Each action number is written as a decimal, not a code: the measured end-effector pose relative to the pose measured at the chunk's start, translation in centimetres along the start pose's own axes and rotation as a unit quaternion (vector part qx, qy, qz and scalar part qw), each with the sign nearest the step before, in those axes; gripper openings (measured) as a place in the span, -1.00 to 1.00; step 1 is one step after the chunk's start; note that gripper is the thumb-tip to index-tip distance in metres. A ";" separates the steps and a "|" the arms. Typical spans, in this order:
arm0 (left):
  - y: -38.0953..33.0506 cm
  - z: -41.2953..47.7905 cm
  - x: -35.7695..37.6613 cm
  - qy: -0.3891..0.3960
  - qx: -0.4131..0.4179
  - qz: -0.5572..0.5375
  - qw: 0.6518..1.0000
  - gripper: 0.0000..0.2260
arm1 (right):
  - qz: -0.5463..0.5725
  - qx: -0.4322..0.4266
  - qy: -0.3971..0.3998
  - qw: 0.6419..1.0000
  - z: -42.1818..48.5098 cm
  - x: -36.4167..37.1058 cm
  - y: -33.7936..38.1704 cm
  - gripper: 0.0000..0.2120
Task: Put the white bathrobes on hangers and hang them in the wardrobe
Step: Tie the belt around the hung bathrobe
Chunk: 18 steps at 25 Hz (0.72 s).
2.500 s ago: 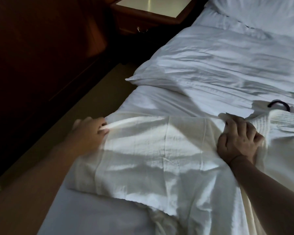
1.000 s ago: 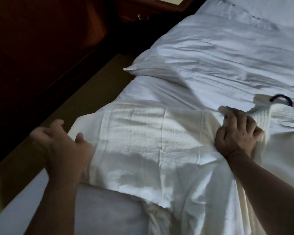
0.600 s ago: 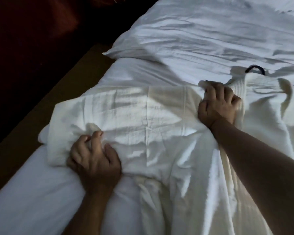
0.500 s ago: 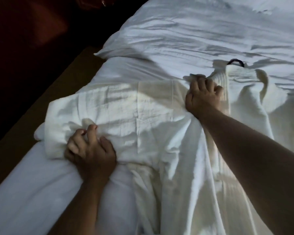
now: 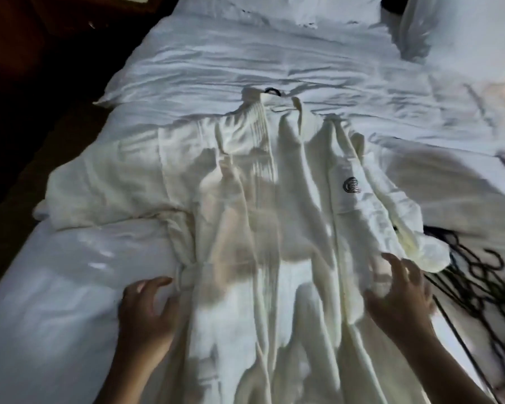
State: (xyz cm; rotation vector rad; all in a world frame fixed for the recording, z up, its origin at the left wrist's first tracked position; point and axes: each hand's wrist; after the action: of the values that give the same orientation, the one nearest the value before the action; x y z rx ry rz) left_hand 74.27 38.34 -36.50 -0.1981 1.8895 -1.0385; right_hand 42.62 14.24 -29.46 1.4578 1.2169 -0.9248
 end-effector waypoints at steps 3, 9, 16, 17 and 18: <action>-1.3 -8.7 1.0 0.111 -0.080 -0.014 0.991 -0.56 | 0.080 0.247 0.120 0.958 -4.2 -1.1 -10.5 0.13; -4.3 -16.5 1.2 0.215 -0.283 -0.208 0.911 -0.59 | 0.246 0.259 0.218 0.908 -8.4 -2.0 -18.5 -0.56; -5.8 -21.2 -3.1 0.179 -0.341 -0.400 0.831 -0.72 | 0.299 0.174 0.306 0.887 -12.9 -4.6 -19.9 -0.72; -6.2 -21.9 -3.2 0.210 -0.357 -0.400 0.818 -0.63 | 0.246 0.130 0.349 0.895 -14.1 -4.6 -20.1 -0.58; -6.8 -22.4 -3.3 0.233 -0.361 -0.396 0.811 -0.53 | 0.197 0.087 0.359 0.908 -15.0 -5.0 -20.2 -0.51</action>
State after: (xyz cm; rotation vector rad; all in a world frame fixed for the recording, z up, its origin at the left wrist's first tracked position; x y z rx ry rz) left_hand 56.46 48.77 -24.92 -1.3850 2.6803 -0.8451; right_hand 21.32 27.96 -25.56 2.1984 1.2836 -0.2054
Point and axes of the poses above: each hand's wrist, its own z-axis towards the middle knuckle, its own x-axis out of the palm, y = z × x, and after that the axes turned 7 degrees about -z, right-handed
